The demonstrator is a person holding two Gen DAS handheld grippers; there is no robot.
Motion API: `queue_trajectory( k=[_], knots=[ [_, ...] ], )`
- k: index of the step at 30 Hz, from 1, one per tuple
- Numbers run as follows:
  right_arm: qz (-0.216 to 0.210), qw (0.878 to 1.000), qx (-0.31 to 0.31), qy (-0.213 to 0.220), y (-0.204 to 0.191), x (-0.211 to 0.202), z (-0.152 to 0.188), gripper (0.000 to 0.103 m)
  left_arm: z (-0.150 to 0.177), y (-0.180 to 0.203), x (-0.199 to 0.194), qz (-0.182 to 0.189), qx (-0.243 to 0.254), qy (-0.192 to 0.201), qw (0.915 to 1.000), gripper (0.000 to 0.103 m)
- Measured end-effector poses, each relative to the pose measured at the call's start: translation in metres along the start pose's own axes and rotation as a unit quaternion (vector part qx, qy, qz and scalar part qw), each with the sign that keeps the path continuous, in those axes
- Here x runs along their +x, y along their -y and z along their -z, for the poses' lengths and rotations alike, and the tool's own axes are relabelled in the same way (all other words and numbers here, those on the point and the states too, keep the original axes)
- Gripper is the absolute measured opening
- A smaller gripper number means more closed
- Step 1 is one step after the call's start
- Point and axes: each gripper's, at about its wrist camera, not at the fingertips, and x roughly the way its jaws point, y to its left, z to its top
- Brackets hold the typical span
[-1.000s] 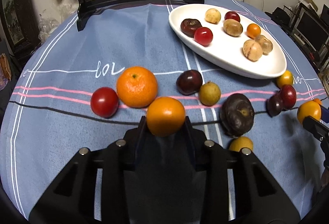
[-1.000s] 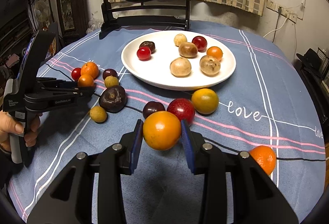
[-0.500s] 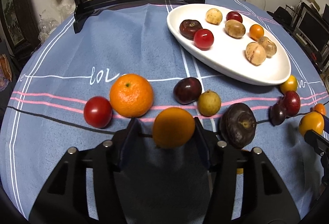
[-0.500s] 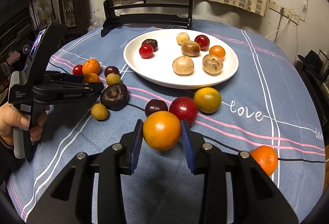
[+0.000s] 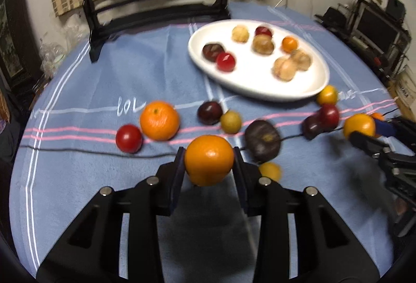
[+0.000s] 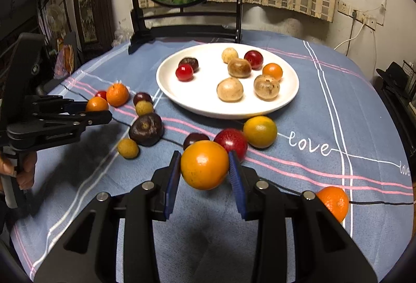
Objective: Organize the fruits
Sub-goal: 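Place both orange fruits on the white plate and open both tools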
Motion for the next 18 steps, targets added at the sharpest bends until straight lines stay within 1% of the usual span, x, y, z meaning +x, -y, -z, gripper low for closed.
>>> queue_trajectory(
  k=[4,6,9,12,14,18],
  knots=[
    [-0.005,0.999,0.027,0.027,0.006,-0.012,-0.009,0.037,-0.022,0.005,-0.012,0.022,0.001,0.015,0.9996,0.036],
    [-0.013,0.999,0.034,0.034,0.006,-0.016,-0.018,0.037,-0.036,0.011,-0.011,0.024,0.009,0.017,0.9995,0.036],
    [-0.007,0.999,0.026,0.036,0.008,-0.015,-0.036,0.037,-0.057,0.021,0.000,0.028,0.018,0.015,0.9993,0.036],
    [-0.003,0.999,0.028,0.036,0.018,-0.001,-0.056,0.037,-0.073,0.028,0.015,0.029,0.015,0.011,0.9994,0.036],
    [0.000,0.999,0.042,0.032,0.027,0.012,-0.065,0.037,-0.085,0.032,0.029,0.030,0.009,0.003,0.9995,0.036],
    [0.002,0.996,0.083,0.017,0.048,0.036,-0.075,0.037,-0.096,0.035,0.047,0.032,0.003,-0.006,0.9995,0.036]
  ],
)
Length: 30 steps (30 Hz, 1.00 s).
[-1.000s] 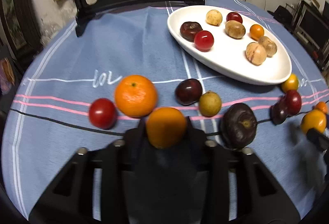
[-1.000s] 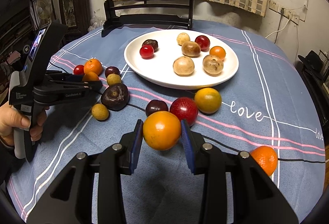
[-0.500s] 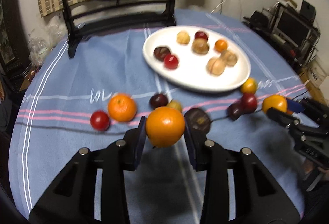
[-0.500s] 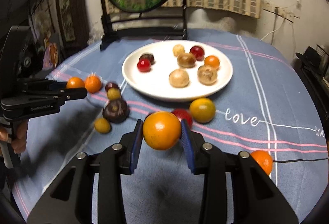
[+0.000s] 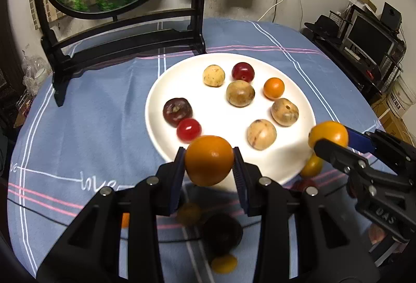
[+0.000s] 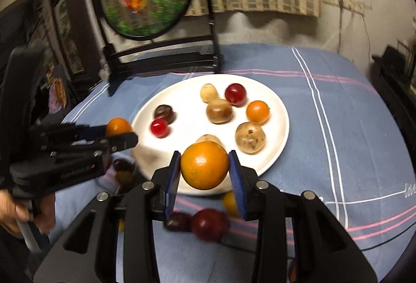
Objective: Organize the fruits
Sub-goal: 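Place both orange fruits on the white plate and open both tools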
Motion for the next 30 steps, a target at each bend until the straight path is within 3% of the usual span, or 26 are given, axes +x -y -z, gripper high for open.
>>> queue_trajectory(
  k=[8,14,16,17,18,19,22,30],
  knots=[
    [0.016,1.000,0.013,-0.014,0.009,0.043,-0.016,0.037,-0.014,-0.005,0.037,-0.015,-0.022,-0.024,0.9993,0.036],
    [0.004,0.999,0.029,-0.028,0.009,0.070,-0.025,0.037,-0.021,-0.012,0.058,-0.028,-0.042,-0.038,0.9980,0.037],
    [-0.005,0.998,0.039,-0.038,0.010,0.077,-0.028,0.040,-0.023,-0.013,0.060,-0.030,-0.044,-0.031,0.9981,0.041],
    [-0.005,0.998,0.042,-0.035,0.010,0.078,-0.030,0.040,-0.024,-0.013,0.059,-0.034,-0.046,-0.026,0.9980,0.057],
    [-0.002,0.999,0.043,-0.031,0.010,0.077,-0.031,0.041,-0.026,-0.014,0.057,-0.043,-0.049,-0.019,0.9977,0.066],
    [0.002,0.999,0.047,-0.022,0.010,0.074,-0.032,0.043,-0.027,-0.016,0.054,-0.046,-0.053,-0.011,0.9975,0.069],
    [-0.002,0.998,0.062,0.009,0.013,0.059,-0.033,0.061,-0.029,-0.021,0.043,-0.039,-0.060,-0.001,0.9974,0.072],
    [-0.012,0.997,0.075,0.029,0.020,0.017,-0.015,0.061,-0.009,-0.027,0.013,-0.042,-0.051,0.010,0.9978,0.076]
  ],
)
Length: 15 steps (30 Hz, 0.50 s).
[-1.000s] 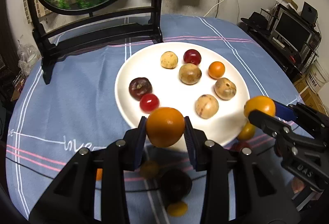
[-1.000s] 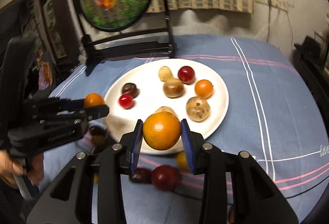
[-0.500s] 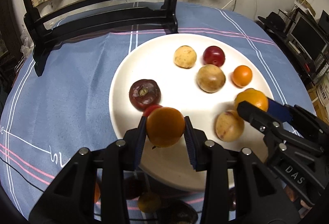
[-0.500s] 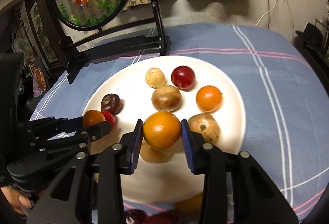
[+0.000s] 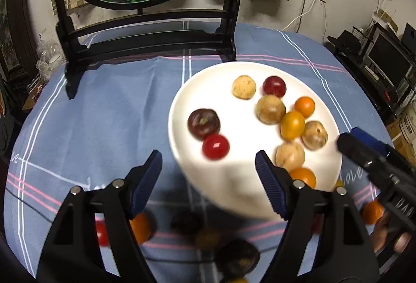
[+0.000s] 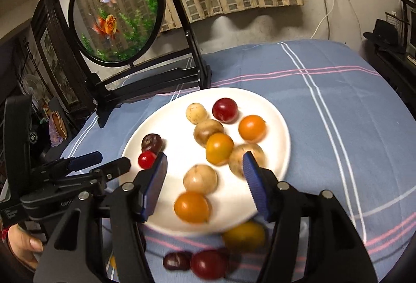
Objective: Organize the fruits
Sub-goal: 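Place both orange fruits on the white plate and open both tools, then grasp the mandarin with the left tool while the right tool grasps another mandarin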
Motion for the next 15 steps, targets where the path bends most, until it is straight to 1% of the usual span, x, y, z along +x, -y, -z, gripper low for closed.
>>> queue_trajectory(
  k=[4,8,13,15],
  knots=[
    [0.012,1.000,-0.004,0.004,0.006,-0.025,0.016,0.062,0.019,-0.007,-0.018,-0.011,0.009,0.007,0.9999,0.080],
    [0.016,1.000,0.007,0.008,0.013,-0.046,0.033,0.062,0.042,-0.012,-0.035,-0.023,0.021,0.013,0.9994,0.082],
    [0.014,1.000,0.025,0.008,0.020,-0.063,0.053,0.062,0.067,-0.025,-0.052,-0.018,0.011,0.013,0.9997,0.082],
    [0.016,0.999,0.025,0.014,0.020,-0.069,0.063,0.062,0.077,-0.031,-0.059,-0.015,0.004,0.014,0.9998,0.085]
  ],
)
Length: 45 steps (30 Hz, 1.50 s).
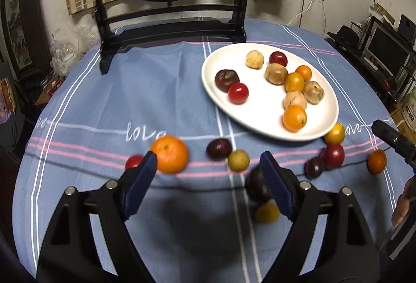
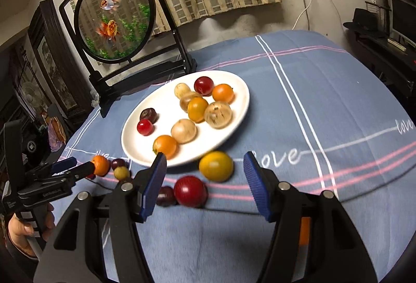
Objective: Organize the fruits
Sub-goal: 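Grasp the mandarin with the left tool while the right tool grasps another mandarin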
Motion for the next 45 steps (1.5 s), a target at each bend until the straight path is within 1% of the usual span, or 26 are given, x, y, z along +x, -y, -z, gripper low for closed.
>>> queue_trajectory(
  k=[5,9,12,18,24,30,33,36,38,42,45],
  knots=[
    [-0.004,1.000,-0.012,-0.001,0.000,-0.003,0.017,0.062,0.017,-0.006,-0.004,-0.010,-0.005,0.002,0.9999,0.086],
    [-0.015,0.999,-0.026,-0.018,-0.002,0.002,0.021,0.062,0.026,-0.012,0.004,-0.015,-0.014,0.000,0.9998,0.086],
    [-0.010,0.999,-0.041,-0.027,-0.005,0.007,0.024,0.062,0.030,-0.021,0.013,-0.023,-0.025,-0.004,0.9994,0.086],
    [-0.003,0.997,-0.064,-0.043,-0.013,0.015,0.030,0.062,0.032,-0.030,0.017,-0.035,-0.015,0.004,0.9993,0.086],
    [-0.001,0.996,-0.076,-0.051,-0.017,0.019,0.032,0.062,0.033,-0.039,0.029,-0.050,-0.024,-0.015,0.9983,0.086],
    [-0.012,0.996,-0.077,-0.051,-0.020,0.017,0.033,0.062,0.028,-0.046,0.041,-0.055,-0.046,-0.042,0.9966,0.086],
    [-0.015,0.996,-0.078,-0.049,-0.021,0.015,0.033,0.062,0.023,-0.050,0.045,-0.049,-0.056,-0.048,0.9961,0.086],
    [-0.018,0.996,-0.077,-0.046,-0.021,0.012,0.032,0.062,0.022,-0.055,0.049,-0.063,-0.057,-0.050,0.9951,0.086],
    [-0.017,0.996,-0.076,-0.046,-0.021,0.011,0.031,0.062,0.025,-0.059,0.053,-0.063,-0.059,-0.056,0.9947,0.086],
    [-0.018,0.996,-0.077,-0.047,-0.022,0.011,0.031,0.062,0.028,-0.058,0.054,-0.067,-0.046,-0.053,0.9953,0.086],
    [-0.019,0.995,-0.080,-0.049,-0.024,0.011,0.032,0.062,0.026,-0.057,0.049,-0.056,-0.045,-0.044,0.9964,0.086]
  ],
)
